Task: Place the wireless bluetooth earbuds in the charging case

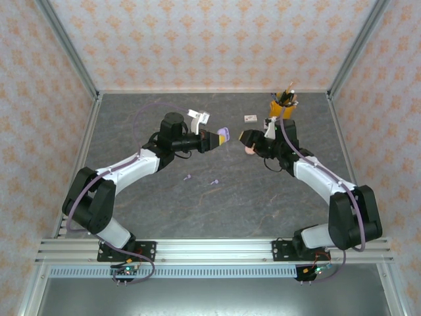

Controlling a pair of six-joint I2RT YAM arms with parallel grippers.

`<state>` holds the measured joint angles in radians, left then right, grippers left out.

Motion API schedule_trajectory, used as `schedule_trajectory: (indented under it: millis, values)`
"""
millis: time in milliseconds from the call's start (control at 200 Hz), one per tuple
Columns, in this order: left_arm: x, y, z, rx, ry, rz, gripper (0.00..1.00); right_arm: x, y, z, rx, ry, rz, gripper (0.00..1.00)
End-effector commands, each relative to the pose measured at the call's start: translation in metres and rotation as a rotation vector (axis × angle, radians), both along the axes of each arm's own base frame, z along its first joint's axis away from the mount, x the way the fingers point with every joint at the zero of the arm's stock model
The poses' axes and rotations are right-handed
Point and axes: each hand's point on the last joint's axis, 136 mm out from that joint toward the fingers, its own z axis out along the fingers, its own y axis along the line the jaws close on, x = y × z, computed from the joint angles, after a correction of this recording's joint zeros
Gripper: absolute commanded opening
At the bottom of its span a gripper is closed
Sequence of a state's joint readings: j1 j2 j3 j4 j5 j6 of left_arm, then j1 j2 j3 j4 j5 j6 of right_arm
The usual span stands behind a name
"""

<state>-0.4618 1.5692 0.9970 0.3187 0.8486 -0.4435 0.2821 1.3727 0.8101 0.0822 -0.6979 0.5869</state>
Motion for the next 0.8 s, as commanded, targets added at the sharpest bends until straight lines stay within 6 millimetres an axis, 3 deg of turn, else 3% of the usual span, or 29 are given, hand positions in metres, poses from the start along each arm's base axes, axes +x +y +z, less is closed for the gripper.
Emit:
schedule_trajectory:
  millis: [0,80,180,495,796]
  values:
    - [0.011,0.007,0.023,-0.028,-0.089,0.034,0.06,-0.016,0.006,-0.017,-0.013,0.07,-0.006,0.58]
    - [0.014,0.012,0.027,-0.047,-0.091,0.04,0.06,-0.025,0.015,-0.026,-0.027,0.097,-0.002,0.59]
    - [0.015,0.017,0.031,-0.063,-0.091,0.036,0.06,-0.029,0.023,-0.022,-0.016,0.092,0.016,0.58]
    - [0.002,0.017,0.038,-0.095,-0.068,-0.057,0.06,-0.04,0.031,0.048,-0.069,-0.19,0.236,0.58]
    - [0.001,0.014,0.039,-0.121,-0.047,-0.082,0.06,-0.029,0.038,0.065,-0.069,-0.248,0.283,0.5]
